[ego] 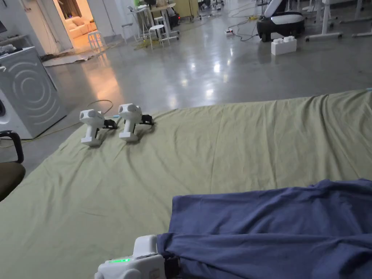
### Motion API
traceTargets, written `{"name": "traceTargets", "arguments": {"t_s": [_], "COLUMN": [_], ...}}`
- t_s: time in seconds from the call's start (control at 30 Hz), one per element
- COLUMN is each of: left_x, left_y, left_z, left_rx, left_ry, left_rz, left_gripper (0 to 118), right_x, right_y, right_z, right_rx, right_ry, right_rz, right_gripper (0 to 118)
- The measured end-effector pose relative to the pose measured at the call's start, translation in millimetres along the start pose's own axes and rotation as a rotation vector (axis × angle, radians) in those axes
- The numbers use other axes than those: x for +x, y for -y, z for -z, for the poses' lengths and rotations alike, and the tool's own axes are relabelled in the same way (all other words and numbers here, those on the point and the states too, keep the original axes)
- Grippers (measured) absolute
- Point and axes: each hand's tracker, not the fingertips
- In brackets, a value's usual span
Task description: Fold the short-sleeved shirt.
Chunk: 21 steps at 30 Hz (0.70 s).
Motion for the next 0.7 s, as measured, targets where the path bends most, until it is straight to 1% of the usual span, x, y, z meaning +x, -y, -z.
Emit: {"name": "traceTargets", "arguments": {"t_s": [0.03, 0.1, 0.13, 0.17, 0.2, 0.23, 0.3, 0.33, 0.37, 0.4, 0.43, 0.5, 0.53, 0.6, 0.63, 0.67, 0.7], "left_x": [2.9, 10.7, 15.9, 15.4, 18.2, 24.2, 24.7, 24.6, 23.2, 22.2, 22.0, 20.9, 20.7, 19.2, 19.0, 19.2, 20.2], "left_y": [3.4, 7.6, 6.7, 6.5, 7.2, 7.8, 6.5, 6.0, 5.7, 5.1, 3.2, 0.2, 0.2, 0.5, 0.9, 1.7, 1.7], "left_z": [4.0, 2.8, 0.4, 3.2, 3.8, 9.6, 18.3, 21.6, 21.7, 21.1, 14.9, 15.3, 15.8, 16.5, 15.6, 14.9, 16.3], "left_rx": [-0.016, 0.005, 0.021, 0.013, 0.007, -0.003, -0.043, -0.022, -0.034, -0.037, -0.041, -0.061, -0.066, -0.067, -0.063, -0.061, -0.058], "left_ry": [-0.026, -0.014, -0.063, -0.092, -0.091, -0.085, -0.130, -0.106, -0.111, -0.107, -0.104, -0.088, -0.085, -0.084, -0.093, -0.093, -0.094], "left_rz": [0.001, 0.017, 0.078, 0.108, 0.129, 0.126, 0.170, 0.130, 0.131, 0.125, 0.120, 0.122, 0.114, 0.108, 0.113, 0.113, 0.117], "left_gripper": [45, 43, 37, 21, 10, 9, 8, 8, 8, 8, 8, 8, 8, 8, 8, 8, 8], "right_x": [3.1, 8.3, 10.8, 13.4, 16.1, 18.8, 23.5, 26.2, 29.3, 34.9, 40.7, 54.7, 58.4, 71.4, 78.7, 85.8, 93.5], "right_y": [1.9, 5.4, 7.4, 8.9, 10.5, 12.0, 12.7, 11.7, 10.0, 7.5, 4.8, 2.4, -2.4, 2.5, 6.1, 9.8, 13.9], "right_z": [2.5, 6.2, 6.8, 8.9, 11.6, 14.4, 20.9, 26.3, 32.4, 41.4, 53.7, 89.6, 108.2, 150.4, 172.6, 191.1, 210.8], "right_rx": [-0.017, -0.038, -0.048, -0.060, -0.070, -0.078, -0.089, -0.092, -0.092, -0.099, -0.115, -0.202, -0.227, -0.269, -0.300, -0.325, -0.346], "right_ry": [0.006, 0.020, 0.020, 0.021, 0.021, 0.016, 0.006, 0.001, -0.003, -0.013, -0.014, 0.002, 0.018, 0.059, 0.108, 0.137, 0.168], "right_rz": [0.003, 0.006, 0.009, 0.014, 0.025, 0.039, 0.069, 0.084, 0.095, 0.103, 0.116, 0.136, 0.131, 0.089, 0.079, 0.071, 0.087], "right_gripper": [3, 3, 3, 3, 3, 3, 3, 4, 6, 16, 31, 66, 68, 69, 69, 69, 69]}}
